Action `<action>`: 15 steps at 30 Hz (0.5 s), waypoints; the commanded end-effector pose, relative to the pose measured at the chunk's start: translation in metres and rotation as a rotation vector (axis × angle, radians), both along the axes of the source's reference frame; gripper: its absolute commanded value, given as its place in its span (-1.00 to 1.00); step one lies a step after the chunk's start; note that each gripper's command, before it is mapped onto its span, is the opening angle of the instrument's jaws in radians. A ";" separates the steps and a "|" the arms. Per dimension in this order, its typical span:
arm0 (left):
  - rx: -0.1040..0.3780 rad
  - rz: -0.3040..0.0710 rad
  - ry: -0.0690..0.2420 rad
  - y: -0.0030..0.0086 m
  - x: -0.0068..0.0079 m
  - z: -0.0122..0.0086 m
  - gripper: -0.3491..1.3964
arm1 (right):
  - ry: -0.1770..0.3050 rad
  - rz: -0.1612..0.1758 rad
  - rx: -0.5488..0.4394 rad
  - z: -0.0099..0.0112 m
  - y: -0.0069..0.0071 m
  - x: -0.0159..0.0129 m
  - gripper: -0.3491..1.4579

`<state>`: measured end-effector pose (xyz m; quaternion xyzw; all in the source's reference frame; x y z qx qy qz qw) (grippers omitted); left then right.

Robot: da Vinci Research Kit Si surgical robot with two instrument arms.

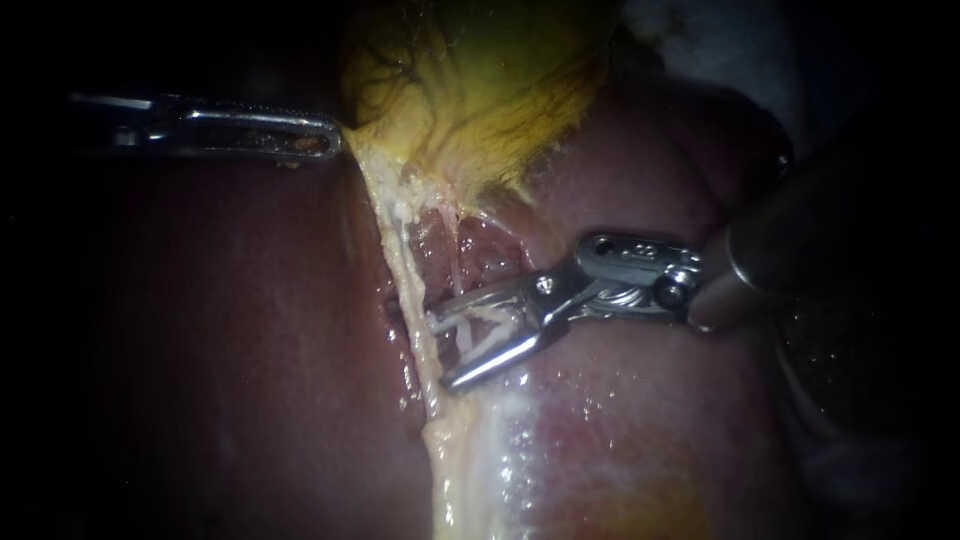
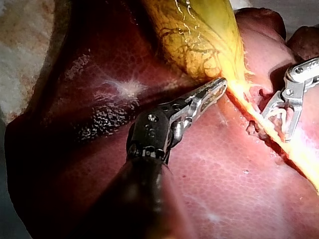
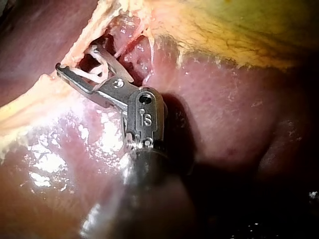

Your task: Clipping first clip left tube

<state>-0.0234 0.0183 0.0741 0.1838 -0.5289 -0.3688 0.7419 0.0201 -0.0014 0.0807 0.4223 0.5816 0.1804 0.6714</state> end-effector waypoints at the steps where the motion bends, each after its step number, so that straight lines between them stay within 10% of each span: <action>1: 0.000 0.000 0.000 0.0000 0.0000 0.0000 -1.00 | 0.012 0.006 0.010 -0.0001 -0.0001 0.0003 -0.03; 15: 0.000 0.000 0.000 0.0000 0.0000 0.0000 -1.00 | 0.127 -0.074 0.069 -0.0030 -0.0028 0.0018 -0.04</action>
